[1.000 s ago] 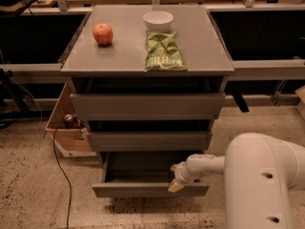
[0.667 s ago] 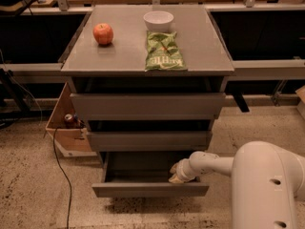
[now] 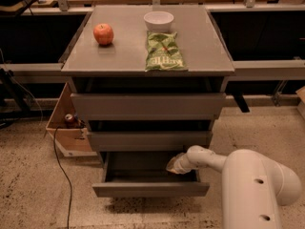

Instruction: Open bottom drawer

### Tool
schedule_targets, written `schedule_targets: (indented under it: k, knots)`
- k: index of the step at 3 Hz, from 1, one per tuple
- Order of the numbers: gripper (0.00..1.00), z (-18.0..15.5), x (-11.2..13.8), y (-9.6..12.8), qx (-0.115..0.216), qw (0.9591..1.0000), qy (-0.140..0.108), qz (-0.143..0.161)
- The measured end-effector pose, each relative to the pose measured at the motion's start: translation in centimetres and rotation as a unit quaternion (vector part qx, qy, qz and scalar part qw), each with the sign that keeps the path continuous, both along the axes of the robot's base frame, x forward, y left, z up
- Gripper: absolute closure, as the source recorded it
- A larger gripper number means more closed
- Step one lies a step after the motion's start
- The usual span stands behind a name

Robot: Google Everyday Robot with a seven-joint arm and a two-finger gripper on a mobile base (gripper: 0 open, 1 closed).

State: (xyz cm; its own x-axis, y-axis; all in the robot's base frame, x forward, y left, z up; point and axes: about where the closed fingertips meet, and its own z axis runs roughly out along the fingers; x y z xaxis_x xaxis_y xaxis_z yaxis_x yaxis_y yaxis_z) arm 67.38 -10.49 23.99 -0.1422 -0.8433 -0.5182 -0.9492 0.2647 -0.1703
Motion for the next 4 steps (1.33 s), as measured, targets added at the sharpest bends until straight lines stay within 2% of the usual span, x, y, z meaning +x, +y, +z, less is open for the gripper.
schedule_targets:
  k: [1, 2, 4]
  knots:
    - [1.00, -2.5, 1.8, 0.1, 0.001, 0.9998, 0.015, -0.009]
    - [1.00, -5.5, 1.0, 1.0, 0.013, 0.9986, 0.049, -0.012]
    - [1.00, -8.7, -3.4, 1.9, 0.031, 0.9944, 0.099, -0.017]
